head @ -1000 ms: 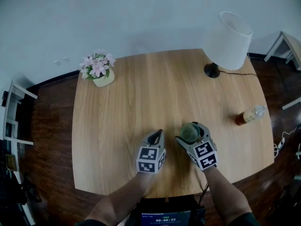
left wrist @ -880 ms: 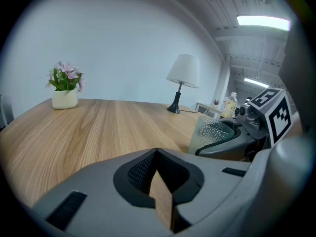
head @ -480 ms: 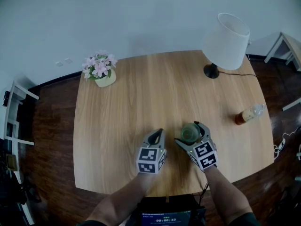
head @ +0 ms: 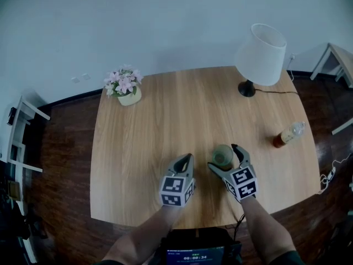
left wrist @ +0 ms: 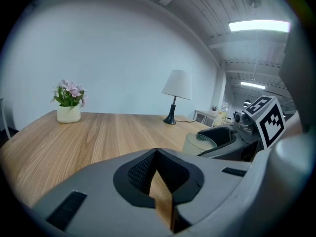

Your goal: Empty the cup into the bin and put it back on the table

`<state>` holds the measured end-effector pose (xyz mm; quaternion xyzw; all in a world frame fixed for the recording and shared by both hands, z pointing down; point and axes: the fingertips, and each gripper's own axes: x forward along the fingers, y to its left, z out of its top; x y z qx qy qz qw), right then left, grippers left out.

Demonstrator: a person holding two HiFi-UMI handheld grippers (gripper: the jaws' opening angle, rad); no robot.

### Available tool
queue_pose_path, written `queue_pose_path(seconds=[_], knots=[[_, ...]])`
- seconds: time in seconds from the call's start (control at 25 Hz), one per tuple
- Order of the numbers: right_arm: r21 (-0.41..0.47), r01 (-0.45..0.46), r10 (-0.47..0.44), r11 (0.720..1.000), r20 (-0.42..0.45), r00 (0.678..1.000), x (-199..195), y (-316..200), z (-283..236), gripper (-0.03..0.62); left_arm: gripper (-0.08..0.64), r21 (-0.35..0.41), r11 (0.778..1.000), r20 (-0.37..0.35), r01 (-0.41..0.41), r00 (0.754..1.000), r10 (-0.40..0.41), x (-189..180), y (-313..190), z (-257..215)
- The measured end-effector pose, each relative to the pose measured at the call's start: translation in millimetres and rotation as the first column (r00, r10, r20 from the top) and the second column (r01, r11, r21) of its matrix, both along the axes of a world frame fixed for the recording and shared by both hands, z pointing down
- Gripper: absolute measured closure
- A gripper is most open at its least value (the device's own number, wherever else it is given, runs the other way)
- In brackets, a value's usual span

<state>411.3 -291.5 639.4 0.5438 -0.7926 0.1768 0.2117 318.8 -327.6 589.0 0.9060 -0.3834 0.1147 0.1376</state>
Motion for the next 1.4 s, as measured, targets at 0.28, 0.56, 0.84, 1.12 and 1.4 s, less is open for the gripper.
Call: queue_pose_path(seconds=[0.28, 0.56, 0.84, 1.12, 1.4], knots=[[0.075, -0.057, 0.055, 0.996, 0.026, 0.998, 7, 21, -41, 0.123, 0.568, 0.045, 0.999, -0.054, 0.005, 0.999, -0.003, -9, 20, -40], [0.158, -0.065, 0.058, 0.985, 0.045, 0.997, 1, 46, -99, 0.124, 0.568, 0.131, 0.991, -0.078, -0.020, 0.996, 0.030, -12, 44, -88], [0.254, -0.068, 0.040, 0.965, 0.116, 0.993, -3, 79, -169, 0.355, 0.568, 0.198, 0.980, -0.120, -0.015, 0.992, 0.040, -24, 63, -132], [0.312, -0.023, -0.023, 0.950, 0.143, 0.989, -9, 102, -209, 0.493, 0.568, 0.238, 0.971, -0.160, 0.005, 0.987, 0.034, -29, 90, -156], [0.341, -0.026, -0.024, 0.940, 0.143, 0.989, -20, 122, -220, 0.591, 0.568, 0.266, 0.964, -0.167, -0.007, 0.985, 0.053, -40, 115, -172]])
